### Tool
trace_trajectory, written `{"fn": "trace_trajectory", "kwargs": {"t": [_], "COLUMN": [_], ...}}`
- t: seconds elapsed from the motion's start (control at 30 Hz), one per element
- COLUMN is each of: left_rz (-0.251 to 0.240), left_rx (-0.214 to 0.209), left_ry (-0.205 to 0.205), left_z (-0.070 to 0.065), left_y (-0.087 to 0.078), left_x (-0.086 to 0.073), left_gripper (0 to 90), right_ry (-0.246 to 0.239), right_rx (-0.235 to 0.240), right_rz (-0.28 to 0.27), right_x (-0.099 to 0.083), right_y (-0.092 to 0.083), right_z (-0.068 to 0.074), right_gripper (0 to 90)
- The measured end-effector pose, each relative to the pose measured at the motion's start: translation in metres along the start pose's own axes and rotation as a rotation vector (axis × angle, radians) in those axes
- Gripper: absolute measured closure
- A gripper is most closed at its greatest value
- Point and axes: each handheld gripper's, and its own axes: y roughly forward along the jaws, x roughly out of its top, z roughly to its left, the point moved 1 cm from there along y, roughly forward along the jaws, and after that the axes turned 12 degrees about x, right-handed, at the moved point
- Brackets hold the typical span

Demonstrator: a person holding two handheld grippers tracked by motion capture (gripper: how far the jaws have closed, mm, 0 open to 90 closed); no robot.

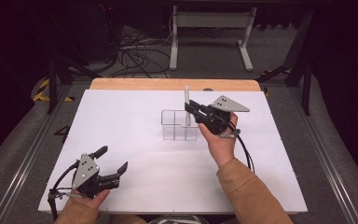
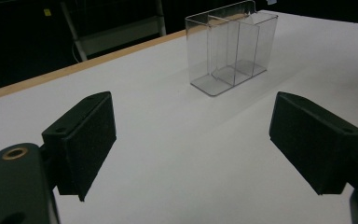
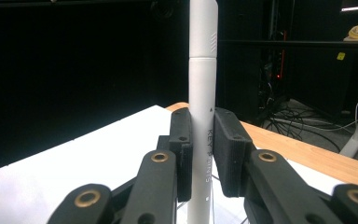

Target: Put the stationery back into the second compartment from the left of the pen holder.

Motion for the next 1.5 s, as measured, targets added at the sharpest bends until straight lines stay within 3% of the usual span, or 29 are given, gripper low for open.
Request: {"fn": "trace_trajectory", "kwargs": {"t": [0.43,0.67,1.5], "left_rz": [0.002,0.002,0.0], "left_rx": [-0.003,-0.006,-0.006], "left_ry": [0.002,0.002,0.003], "left_z": [0.0,0.0,0.0], "left_y": [0.0,0.0,0.0], "left_x": [0.0,0.0,0.0], "left_gripper": [15.4,15.4,15.4], "right_ry": [-0.012,-0.043,-0.026], "right_rx": [-0.001,-0.009,-0.014], "right_rz": [0.012,0.029,0.136], "right_x": [-0.007,-0.013,-0.032], "right_y": [0.015,0.025,0.04], "right_z": [-0.005,-0.007,-0.011], "right_gripper": [78.8,78.7,78.7]}}
